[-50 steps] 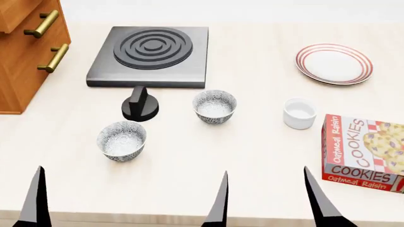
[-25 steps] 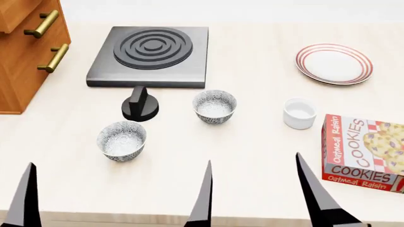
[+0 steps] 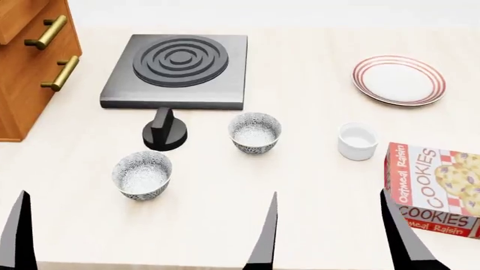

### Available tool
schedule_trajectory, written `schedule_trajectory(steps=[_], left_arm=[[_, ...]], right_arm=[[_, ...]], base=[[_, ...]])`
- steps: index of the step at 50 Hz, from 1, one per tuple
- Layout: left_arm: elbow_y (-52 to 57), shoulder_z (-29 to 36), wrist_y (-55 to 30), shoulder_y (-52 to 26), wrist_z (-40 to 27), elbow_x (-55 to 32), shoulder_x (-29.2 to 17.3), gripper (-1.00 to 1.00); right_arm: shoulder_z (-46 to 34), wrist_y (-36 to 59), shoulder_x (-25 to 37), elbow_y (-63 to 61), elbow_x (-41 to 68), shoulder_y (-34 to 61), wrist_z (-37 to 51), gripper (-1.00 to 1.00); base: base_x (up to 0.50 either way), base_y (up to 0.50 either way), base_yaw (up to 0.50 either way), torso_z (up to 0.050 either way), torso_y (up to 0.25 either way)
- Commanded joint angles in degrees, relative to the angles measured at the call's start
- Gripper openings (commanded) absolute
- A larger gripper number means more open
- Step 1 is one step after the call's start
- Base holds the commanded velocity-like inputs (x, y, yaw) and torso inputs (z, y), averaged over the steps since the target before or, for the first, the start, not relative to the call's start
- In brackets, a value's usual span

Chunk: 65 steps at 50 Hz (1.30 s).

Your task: Pick the akita bowl next to the ramekin and place it on the plate.

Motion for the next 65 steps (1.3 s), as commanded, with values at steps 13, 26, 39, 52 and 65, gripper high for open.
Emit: schedule_trajectory(steps=[13,26,39,52,65], left_arm=[[-0.3,5.7,1.6,-5.1,-2.5,-0.5,-1.2,1.0],[-0.5,7.1,2.4,-5.5,-2.8,0.0,-1.6,1.0],[-0.6,8.2,2.6,-6.2,-3.3,0.3,-1.6,1.0],[-0.5,9.1,3.1,-7.1,-3.7,0.0,-1.8,1.0],[-0.2,10.1,3.0,-8.8,-4.1,-0.5,-2.1,1.0]], right_arm=[[-2.3,-3.1,2.1,0.2,0.2,1.2,2.2,1.0],[-3.1,-3.9,2.0,0.9,-0.7,0.7,2.2,1.0],[-3.4,-4.3,2.4,0.8,-0.9,0.7,2.4,1.0],[-3.6,-3.9,2.4,0.4,-0.5,1.5,2.8,1.0],[-4.1,-3.7,2.3,0.4,-0.1,2.3,3.0,1.0]], base=[[0.16,0.0,0.0,0.0,0.0],[0.16,0.0,0.0,0.0,0.0],[0.16,0.0,0.0,0.0,0.0],[0.16,0.0,0.0,0.0,0.0],[0.16,0.0,0.0,0.0,0.0]])
